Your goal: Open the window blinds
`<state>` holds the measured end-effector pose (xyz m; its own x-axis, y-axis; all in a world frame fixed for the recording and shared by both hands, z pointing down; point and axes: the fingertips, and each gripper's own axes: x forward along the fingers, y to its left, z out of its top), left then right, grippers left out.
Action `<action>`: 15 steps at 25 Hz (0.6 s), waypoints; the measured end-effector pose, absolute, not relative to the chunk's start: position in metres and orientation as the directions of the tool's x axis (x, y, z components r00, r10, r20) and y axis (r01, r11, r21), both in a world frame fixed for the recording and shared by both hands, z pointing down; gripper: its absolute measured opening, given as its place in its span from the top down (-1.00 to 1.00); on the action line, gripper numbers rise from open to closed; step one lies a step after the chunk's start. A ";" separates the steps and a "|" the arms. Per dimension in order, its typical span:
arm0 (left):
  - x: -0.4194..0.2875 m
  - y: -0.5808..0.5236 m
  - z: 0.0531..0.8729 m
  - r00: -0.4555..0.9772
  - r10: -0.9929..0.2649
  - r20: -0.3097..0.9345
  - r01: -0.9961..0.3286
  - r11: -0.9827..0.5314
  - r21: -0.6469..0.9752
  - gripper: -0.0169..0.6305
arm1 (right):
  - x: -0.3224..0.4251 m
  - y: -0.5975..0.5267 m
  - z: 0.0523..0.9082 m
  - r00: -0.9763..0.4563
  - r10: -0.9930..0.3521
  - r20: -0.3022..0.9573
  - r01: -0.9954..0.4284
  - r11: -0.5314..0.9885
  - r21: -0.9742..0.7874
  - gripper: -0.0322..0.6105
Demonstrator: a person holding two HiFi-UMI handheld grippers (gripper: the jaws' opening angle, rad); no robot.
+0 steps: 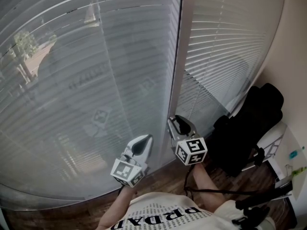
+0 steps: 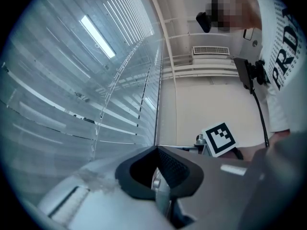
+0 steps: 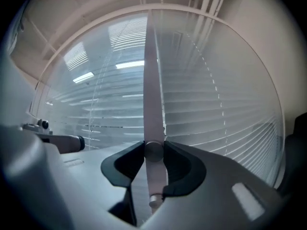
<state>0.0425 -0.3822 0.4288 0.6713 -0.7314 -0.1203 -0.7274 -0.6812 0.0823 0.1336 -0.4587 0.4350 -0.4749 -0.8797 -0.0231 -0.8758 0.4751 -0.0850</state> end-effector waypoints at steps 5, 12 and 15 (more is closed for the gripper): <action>0.043 -0.383 0.429 0.677 -0.723 -0.137 -0.720 -0.689 0.076 0.97 | 0.136 -0.460 0.435 -0.475 -0.879 -0.045 -0.855 0.474 -0.211 0.48; 0.045 -0.381 0.430 0.684 -0.716 -0.142 -0.713 -0.697 0.076 0.97 | 0.135 -0.460 0.435 -0.471 -0.881 -0.040 -0.870 0.472 -0.144 0.48; 0.043 -0.380 0.430 0.678 -0.723 -0.133 -0.720 -0.689 0.081 0.97 | 0.133 -0.457 0.432 -0.479 -0.878 -0.013 -0.878 0.479 0.024 0.47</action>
<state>0.0435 -0.3804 0.4296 0.6776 -0.7234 -0.1326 -0.7200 -0.6893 0.0810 0.1327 -0.4569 0.4325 -0.4793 -0.8776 -0.0135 -0.8776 0.4789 0.0239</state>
